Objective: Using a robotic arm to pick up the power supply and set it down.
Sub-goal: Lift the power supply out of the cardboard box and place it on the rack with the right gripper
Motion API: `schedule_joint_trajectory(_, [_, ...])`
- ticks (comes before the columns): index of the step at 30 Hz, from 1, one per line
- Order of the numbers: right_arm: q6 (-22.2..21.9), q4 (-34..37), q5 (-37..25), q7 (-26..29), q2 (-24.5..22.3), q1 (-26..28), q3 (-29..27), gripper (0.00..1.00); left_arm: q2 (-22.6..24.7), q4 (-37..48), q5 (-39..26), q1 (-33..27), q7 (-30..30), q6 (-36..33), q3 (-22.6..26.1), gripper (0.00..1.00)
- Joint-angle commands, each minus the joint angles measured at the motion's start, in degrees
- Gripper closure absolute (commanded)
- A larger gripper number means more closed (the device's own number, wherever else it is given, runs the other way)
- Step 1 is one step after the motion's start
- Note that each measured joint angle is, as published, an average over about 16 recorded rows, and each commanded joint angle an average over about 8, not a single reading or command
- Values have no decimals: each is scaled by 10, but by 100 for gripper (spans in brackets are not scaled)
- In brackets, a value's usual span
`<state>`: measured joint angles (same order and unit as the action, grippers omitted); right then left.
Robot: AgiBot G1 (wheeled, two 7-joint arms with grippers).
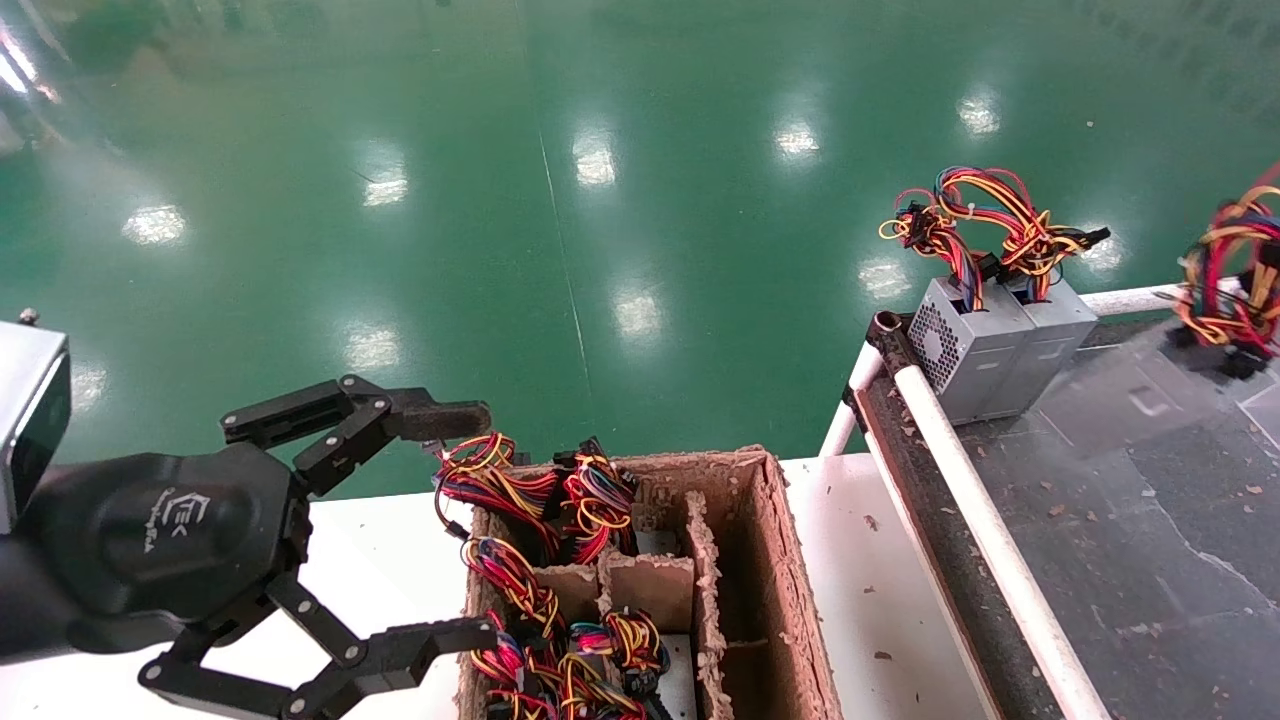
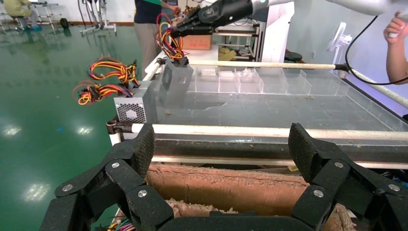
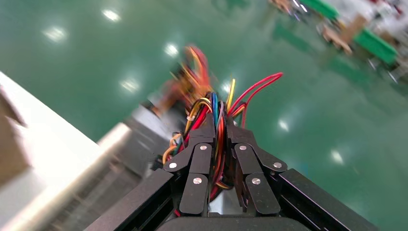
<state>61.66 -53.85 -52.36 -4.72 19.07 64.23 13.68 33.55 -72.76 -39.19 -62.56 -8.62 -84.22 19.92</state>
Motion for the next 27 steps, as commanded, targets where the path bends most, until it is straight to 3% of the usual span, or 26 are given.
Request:
schedule_joint_trajectory(1, [-17, 17, -16, -3, 3, 2, 5, 100, 0, 0, 0, 0, 0, 0, 0, 0])
schedule_joint_trajectory(13, [-31, 104, -151, -18, 84, 146, 72, 100, 0, 0, 0, 0, 0, 0, 0, 0])
schedule_joint_trajectory(27, [-31, 214, -241, -49, 181, 281, 121, 100, 0, 0, 0, 0, 0, 0, 0, 0])
